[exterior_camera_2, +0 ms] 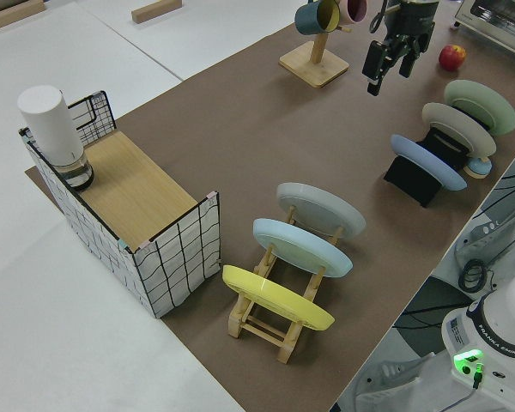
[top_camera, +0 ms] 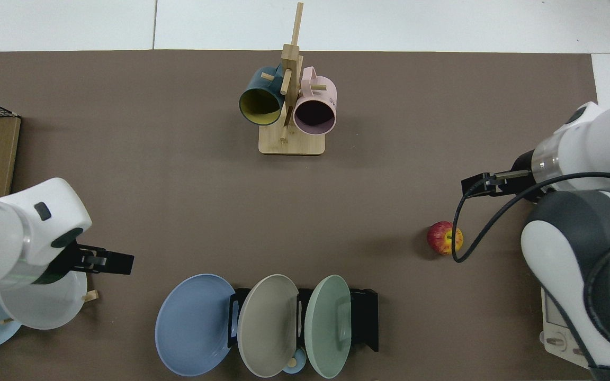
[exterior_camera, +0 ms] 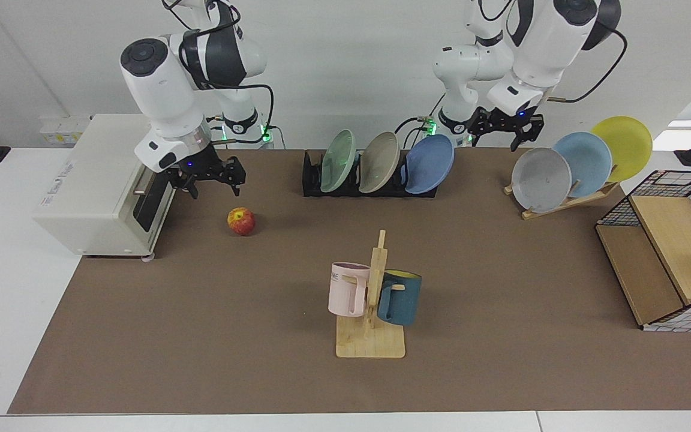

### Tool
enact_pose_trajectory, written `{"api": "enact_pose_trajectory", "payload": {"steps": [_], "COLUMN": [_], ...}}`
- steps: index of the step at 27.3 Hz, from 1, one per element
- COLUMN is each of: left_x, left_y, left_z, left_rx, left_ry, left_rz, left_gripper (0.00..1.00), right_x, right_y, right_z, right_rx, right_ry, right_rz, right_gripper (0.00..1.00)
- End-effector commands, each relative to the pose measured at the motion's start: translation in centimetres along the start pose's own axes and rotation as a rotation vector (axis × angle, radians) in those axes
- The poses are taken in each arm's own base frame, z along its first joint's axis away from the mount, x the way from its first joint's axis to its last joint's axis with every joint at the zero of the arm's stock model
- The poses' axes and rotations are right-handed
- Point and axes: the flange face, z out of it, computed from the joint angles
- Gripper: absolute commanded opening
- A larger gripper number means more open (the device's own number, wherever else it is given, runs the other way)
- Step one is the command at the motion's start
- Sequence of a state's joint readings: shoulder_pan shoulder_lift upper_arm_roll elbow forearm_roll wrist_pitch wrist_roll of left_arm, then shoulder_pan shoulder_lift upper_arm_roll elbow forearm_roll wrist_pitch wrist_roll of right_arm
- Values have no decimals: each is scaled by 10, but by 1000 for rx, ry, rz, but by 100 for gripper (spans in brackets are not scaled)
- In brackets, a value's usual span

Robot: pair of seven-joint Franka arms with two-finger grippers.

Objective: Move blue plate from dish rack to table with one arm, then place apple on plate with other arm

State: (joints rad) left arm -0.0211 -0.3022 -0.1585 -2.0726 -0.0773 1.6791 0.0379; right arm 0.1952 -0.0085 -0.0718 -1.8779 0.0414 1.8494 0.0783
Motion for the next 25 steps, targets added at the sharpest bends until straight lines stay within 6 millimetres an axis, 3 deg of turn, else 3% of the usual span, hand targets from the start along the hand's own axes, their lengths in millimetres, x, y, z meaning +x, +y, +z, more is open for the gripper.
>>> {"api": "enact_pose_trajectory", "payload": {"steps": [1, 9, 13, 19, 22, 25], "left_x": [-23, -39, -48, -52, -55, -57], "left_y": [25, 37, 50, 56, 61, 64], "left_z": [55, 96, 117, 130, 136, 137], "left_rx": [4, -17, 6, 15, 24, 29], "left_ry": [18, -31, -69, -83, -101, -114], "left_rz": [-32, -31, -3, 6, 18, 23], "left_gripper": [99, 99, 98, 93, 76, 52], "right_x": [-20, -39, -49, -61, -64, -64], "right_y": [-3, 0, 0, -2, -1, 0], "right_z": [41, 109, 133, 162, 175, 184], "right_rx": [-10, -15, -36, -45, -54, -57], "right_ry": [21, 21, 11, 7, 7, -2], "right_rz": [28, 24, 9, 7, 2, 6], "right_gripper": [100, 100, 100, 100, 100, 100]}}
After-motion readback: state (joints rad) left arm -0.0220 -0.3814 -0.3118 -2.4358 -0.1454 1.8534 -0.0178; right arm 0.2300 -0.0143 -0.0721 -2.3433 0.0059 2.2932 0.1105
